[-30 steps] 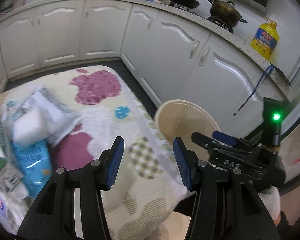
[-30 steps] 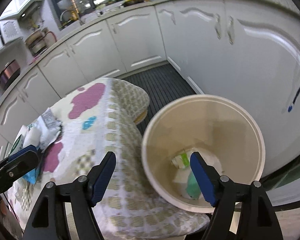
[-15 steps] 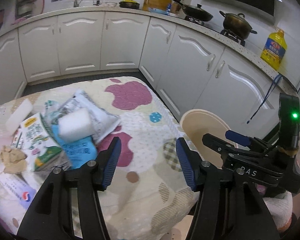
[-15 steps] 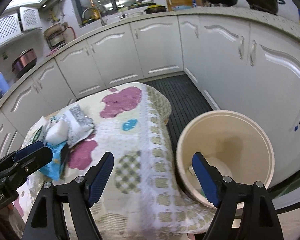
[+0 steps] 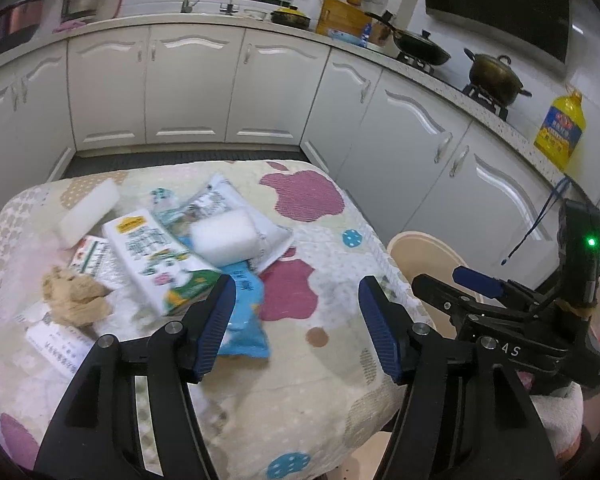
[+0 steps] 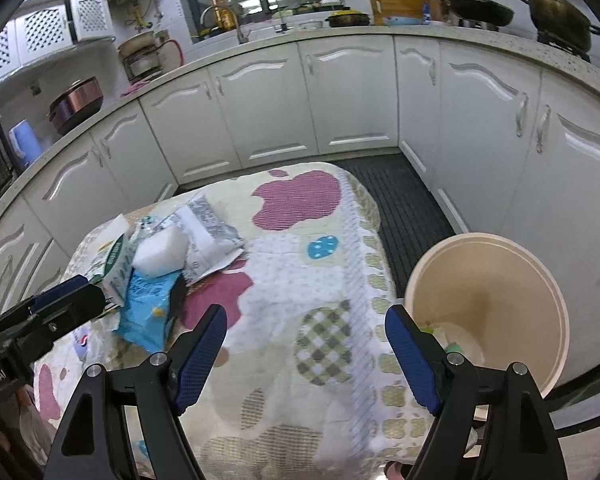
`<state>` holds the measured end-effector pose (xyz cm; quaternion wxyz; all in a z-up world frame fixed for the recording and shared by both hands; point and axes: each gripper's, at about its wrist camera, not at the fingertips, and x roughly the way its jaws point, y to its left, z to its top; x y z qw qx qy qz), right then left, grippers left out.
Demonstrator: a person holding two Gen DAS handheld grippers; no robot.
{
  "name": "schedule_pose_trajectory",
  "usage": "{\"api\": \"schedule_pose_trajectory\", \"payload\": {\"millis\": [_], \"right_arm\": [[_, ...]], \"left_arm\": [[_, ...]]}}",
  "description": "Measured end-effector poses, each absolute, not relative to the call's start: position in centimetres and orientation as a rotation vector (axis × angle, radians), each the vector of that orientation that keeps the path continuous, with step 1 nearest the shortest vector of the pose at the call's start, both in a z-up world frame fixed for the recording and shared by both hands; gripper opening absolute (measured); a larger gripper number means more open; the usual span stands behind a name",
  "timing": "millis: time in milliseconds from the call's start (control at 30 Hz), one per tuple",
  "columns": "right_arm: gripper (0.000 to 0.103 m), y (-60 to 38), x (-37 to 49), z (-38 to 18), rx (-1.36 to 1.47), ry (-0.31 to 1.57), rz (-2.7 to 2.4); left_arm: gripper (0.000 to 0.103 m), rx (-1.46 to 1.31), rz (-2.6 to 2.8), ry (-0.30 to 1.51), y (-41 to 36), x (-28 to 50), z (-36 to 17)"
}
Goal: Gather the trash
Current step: 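Move both open tools back over the trash on the table, then grasp the white medicine box with the left tool while the right tool grasps the milk carton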
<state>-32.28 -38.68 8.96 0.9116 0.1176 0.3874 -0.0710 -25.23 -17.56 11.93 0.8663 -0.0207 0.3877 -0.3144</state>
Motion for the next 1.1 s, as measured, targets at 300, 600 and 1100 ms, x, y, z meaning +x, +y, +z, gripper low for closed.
{"api": "schedule_pose_trajectory", "payload": {"millis": [300, 600, 1100], "right_arm": [[0.08, -35.6, -31.1, 9.3, 0.237, 0.806, -0.027], [0.08, -31.2, -29.0, 10.1, 0.234, 0.819, 0.138], [0.082, -24.3, -22.2, 10.4, 0.141, 0.892, 0.28]], "left_arm": [[0.063, -0.135, -0.544, 0.83, -9.8, -24.5, 11.6], [0.063, -0.168, -0.444, 0.879, -3.4, -23.9, 9.8], [0.063, -0.295, -0.362, 1.078, -1.0, -20.4, 4.1]]}}
